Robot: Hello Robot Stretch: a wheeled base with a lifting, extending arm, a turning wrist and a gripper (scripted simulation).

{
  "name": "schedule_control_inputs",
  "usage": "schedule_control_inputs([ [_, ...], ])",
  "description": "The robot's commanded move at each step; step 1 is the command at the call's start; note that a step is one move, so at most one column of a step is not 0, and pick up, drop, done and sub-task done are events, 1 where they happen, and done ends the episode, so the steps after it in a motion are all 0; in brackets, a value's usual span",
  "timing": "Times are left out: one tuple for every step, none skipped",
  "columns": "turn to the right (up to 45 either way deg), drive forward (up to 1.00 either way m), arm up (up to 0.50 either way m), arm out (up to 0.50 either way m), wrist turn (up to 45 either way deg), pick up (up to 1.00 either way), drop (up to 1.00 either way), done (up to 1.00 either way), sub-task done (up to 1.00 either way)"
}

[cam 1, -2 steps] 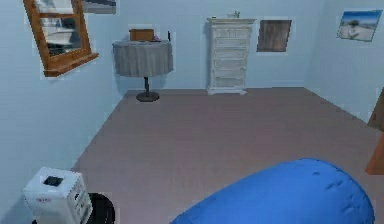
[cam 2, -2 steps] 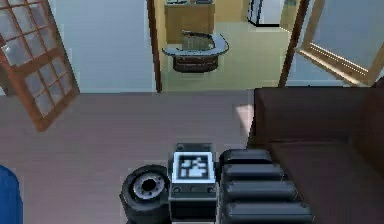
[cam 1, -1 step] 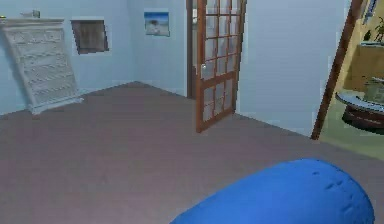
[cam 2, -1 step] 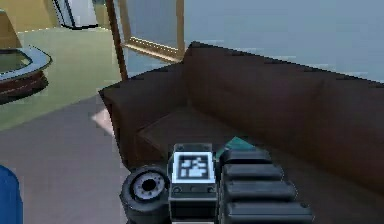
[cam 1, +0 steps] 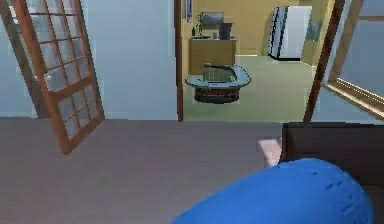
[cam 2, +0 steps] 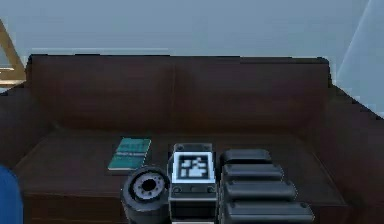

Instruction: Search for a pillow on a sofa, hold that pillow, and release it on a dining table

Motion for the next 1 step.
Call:
schedule_control_inputs([
  [0.0,1.0,0.0,0.0,0.0,0.0,0.0,0.0,0.0],
])
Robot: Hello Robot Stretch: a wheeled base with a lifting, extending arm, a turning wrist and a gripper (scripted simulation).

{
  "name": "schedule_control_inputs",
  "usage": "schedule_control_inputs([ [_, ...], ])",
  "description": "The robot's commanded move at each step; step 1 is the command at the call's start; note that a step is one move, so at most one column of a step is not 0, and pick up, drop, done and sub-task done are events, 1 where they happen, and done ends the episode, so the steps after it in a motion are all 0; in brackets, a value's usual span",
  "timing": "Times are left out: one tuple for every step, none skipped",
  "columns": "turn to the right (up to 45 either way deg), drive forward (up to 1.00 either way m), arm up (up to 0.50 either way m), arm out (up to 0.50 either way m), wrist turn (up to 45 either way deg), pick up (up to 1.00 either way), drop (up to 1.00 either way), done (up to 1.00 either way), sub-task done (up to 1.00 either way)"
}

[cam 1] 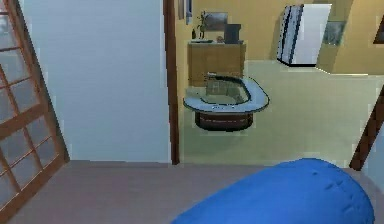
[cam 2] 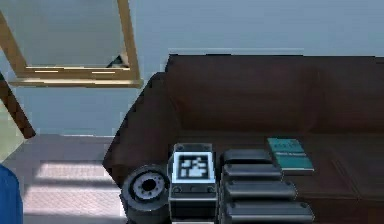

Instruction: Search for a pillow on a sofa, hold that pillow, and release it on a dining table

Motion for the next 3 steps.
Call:
schedule_control_inputs([
  [6.0,0.0,0.0,0.0,0.0,0.0,0.0,0.0,0.0],
  [0.0,0.25,0.0,0.0,0.0,0.0,0.0,0.0,0.0],
  [21.0,0.0,0.0,0.0,0.0,0.0,0.0,0.0,0.0],
])
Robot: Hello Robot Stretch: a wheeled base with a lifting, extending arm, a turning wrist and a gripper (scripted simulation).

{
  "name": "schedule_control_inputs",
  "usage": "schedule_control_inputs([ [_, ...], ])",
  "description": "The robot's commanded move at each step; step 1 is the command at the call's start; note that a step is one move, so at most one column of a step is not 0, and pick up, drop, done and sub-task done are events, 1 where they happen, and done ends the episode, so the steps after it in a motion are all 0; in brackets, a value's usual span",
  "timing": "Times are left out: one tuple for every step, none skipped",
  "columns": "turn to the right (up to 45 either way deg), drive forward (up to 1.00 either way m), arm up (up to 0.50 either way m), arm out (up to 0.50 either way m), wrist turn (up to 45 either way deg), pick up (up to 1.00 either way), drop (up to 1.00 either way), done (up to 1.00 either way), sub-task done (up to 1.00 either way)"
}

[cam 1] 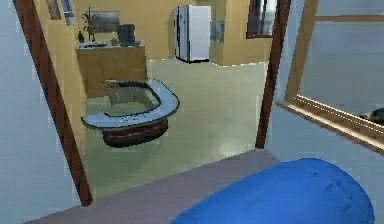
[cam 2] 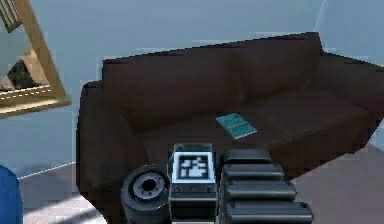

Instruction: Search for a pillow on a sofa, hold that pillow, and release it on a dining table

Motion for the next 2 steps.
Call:
schedule_control_inputs([
  [0.0,0.75,0.0,0.0,0.0,0.0,0.0,0.0,0.0],
  [12.0,0.0,0.0,0.0,0.0,0.0,0.0,0.0,0.0],
])
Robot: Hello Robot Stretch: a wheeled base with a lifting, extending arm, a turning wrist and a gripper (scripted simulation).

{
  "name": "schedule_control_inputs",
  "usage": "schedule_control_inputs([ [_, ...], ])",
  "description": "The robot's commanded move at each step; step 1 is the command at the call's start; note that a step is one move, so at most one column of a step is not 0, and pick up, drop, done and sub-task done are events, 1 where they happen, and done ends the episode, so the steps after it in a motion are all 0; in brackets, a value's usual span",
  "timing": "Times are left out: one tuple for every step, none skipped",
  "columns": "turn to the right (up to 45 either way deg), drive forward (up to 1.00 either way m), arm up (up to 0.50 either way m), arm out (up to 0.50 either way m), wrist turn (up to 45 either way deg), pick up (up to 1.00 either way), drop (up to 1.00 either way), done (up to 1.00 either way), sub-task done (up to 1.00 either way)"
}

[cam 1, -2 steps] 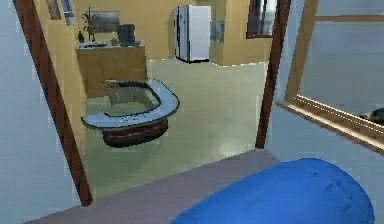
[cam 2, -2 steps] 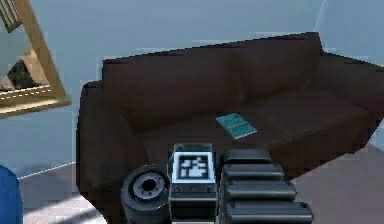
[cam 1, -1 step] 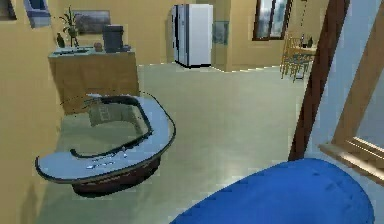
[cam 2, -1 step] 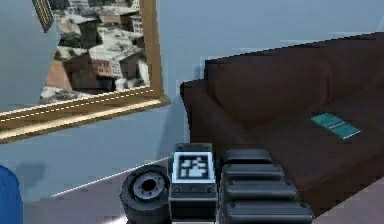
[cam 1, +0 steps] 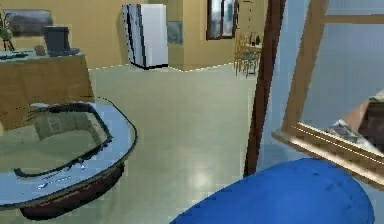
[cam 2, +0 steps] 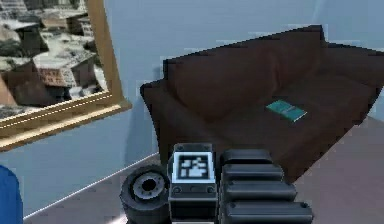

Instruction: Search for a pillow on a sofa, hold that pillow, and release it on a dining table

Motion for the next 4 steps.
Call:
schedule_control_inputs([
  [0.0,1.0,0.0,0.0,0.0,0.0,0.0,0.0,0.0],
  [18.0,0.0,0.0,0.0,0.0,0.0,0.0,0.0,0.0],
  [0.0,0.1,0.0,0.0,0.0,0.0,0.0,0.0,0.0],
  [-12.0,0.0,0.0,0.0,0.0,0.0,0.0,0.0,0.0],
])
